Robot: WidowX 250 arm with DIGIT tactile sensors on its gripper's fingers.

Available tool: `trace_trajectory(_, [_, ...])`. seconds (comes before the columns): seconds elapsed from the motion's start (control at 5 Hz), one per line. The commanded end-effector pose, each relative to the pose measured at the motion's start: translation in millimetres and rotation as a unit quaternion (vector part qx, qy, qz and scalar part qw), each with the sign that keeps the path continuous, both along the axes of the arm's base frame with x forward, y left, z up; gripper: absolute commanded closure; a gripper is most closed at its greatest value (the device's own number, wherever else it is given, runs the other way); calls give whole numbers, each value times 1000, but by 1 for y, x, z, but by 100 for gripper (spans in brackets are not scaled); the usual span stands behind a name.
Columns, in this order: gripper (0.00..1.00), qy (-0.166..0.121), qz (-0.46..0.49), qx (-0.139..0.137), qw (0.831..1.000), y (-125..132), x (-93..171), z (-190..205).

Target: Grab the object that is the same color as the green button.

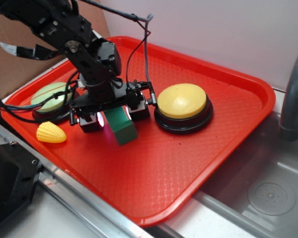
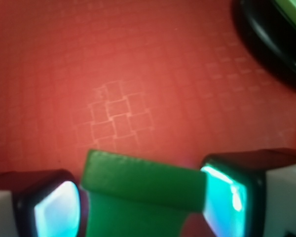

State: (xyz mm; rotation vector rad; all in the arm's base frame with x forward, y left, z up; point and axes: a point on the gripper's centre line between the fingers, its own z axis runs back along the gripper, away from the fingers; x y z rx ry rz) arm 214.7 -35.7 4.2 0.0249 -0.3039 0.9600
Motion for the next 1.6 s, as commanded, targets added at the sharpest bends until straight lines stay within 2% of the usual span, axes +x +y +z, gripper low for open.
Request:
trace_trajectory(0.0, [100, -20, 7, -19, 1000, 10, 9, 1])
trace_trajectory(0.2, [100, -19, -10, -23, 1000, 12, 10, 13])
trace_trajectory(0.4, [100, -3, -71, -28, 997, 15, 14, 35])
trace_trajectory(0.6, [100, 24, -156, -22, 987, 15, 17, 63])
trace_trajectory(0.8, [100, 61, -264, 16, 962, 3, 10, 100])
trace_trajectory(1.0, [100, 101, -362, 4, 927, -5, 3, 125])
trace_trajectory(1.4, [100, 89, -427, -7, 900, -3, -12, 168])
